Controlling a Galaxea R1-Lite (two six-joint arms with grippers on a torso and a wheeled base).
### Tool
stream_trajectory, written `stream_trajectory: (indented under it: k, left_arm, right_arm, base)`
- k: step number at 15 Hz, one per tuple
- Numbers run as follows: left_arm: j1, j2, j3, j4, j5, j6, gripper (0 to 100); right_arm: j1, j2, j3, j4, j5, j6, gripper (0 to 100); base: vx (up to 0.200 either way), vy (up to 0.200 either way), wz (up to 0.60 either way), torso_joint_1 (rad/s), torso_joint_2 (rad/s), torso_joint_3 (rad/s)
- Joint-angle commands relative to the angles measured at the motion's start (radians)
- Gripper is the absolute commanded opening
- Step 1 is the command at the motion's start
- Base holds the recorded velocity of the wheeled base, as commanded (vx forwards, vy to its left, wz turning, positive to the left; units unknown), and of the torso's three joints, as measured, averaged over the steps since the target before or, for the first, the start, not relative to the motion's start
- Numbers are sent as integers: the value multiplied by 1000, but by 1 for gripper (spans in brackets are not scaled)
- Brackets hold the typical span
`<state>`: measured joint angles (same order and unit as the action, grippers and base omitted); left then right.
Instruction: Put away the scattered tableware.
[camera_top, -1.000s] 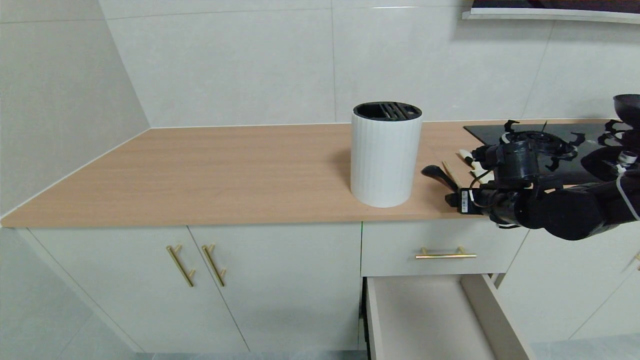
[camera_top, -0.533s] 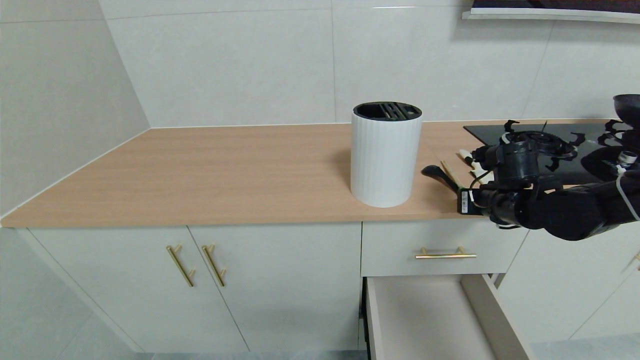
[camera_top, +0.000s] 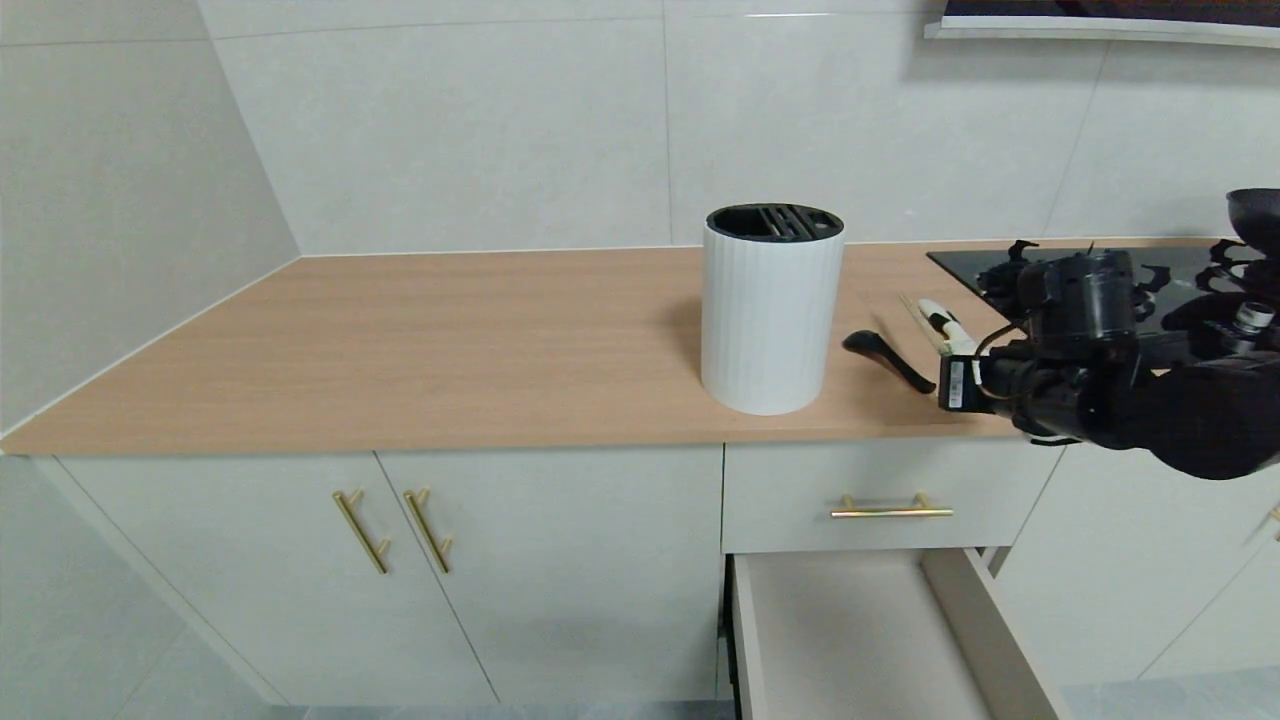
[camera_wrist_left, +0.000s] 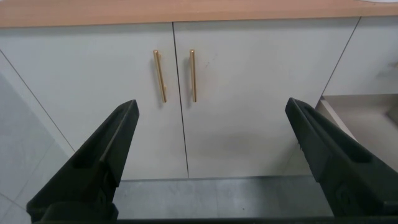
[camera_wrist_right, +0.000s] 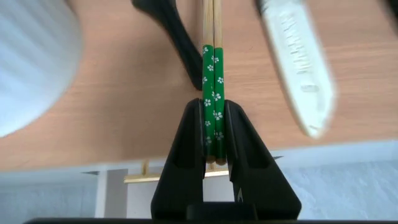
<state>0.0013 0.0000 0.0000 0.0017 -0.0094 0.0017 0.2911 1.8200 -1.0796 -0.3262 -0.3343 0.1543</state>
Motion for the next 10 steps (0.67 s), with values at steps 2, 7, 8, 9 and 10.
stream_trajectory:
  k: [2, 7, 8, 9, 10]
  left_arm:
    - [0, 0, 0, 0, 0, 0, 100]
    - [0, 2, 0, 0, 0, 0, 100]
    - [0, 2, 0, 0, 0, 0, 100]
    - [0, 2, 0, 0, 0, 0, 100]
    - [0, 2, 0, 0, 0, 0, 100]
  right_arm:
    - [22, -202, 92, 30, 3, -1, 0]
    - [57, -441, 153, 299, 121, -1, 0]
    - [56, -465, 153, 343, 179, -1, 0]
    - [56, -496, 159, 383, 248, -7, 0]
    - [57, -528, 164, 409, 322, -10, 0]
  base:
    - [0, 0, 0, 0, 0, 0]
    - [0, 0, 0, 0, 0, 0]
    - [0, 0, 0, 0, 0, 0]
    - [0, 0, 0, 0, 0, 0]
    - [0, 0, 0, 0, 0, 0]
